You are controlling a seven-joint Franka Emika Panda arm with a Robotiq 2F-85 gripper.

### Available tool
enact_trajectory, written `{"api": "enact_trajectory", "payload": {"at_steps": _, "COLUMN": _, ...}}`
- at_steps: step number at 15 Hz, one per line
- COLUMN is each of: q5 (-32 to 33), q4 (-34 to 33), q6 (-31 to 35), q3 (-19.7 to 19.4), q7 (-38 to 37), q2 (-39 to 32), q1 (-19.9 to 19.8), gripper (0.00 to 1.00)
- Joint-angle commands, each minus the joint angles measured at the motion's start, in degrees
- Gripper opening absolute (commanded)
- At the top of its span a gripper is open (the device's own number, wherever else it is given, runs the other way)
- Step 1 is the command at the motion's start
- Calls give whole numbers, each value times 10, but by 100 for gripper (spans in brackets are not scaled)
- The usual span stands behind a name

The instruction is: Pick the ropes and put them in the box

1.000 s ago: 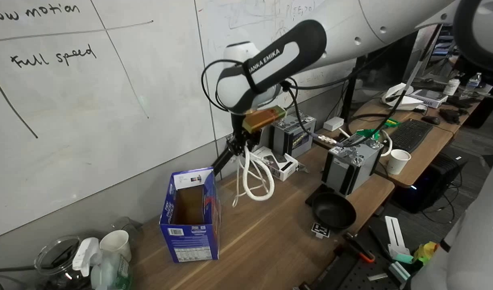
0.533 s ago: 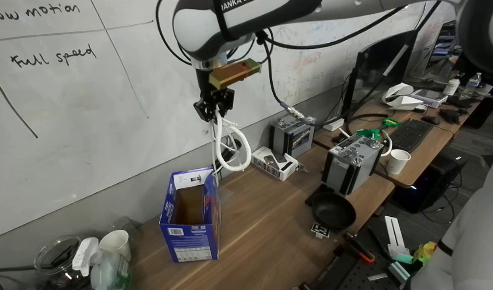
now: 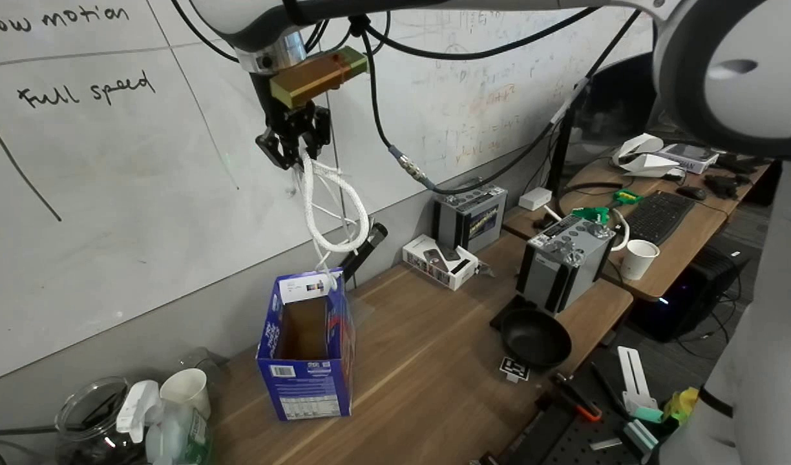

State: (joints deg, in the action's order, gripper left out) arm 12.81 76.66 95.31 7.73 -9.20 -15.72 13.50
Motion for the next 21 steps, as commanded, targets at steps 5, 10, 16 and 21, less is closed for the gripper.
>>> {"api": "enact_trajectory", "payload": {"at_steps": 5, "q5": 41, "q4": -119, "q6": -88, "q3": 0, "q7": -19, "q2": -51, "q1": 41, "gripper": 11}}
{"api": "enact_trajectory", "payload": {"at_steps": 10, "q5": 29, "q4": -105, "q6": -102, "q3": 3, "q7": -11, "q2": -64, "q1": 46, "gripper": 11}}
{"api": "enact_trajectory", "payload": {"at_steps": 16, "q5": 8, "q4": -83, "q6": -84, "q3": 14, "q7": 0, "q2": -79, "q1": 49, "gripper": 11}}
{"api": "enact_trajectory", "payload": {"at_steps": 21, "q5": -22, "q4": -49, "q6": -48, "q3": 23, "q7": -4, "q2": -78, "q1": 44, "gripper": 11}}
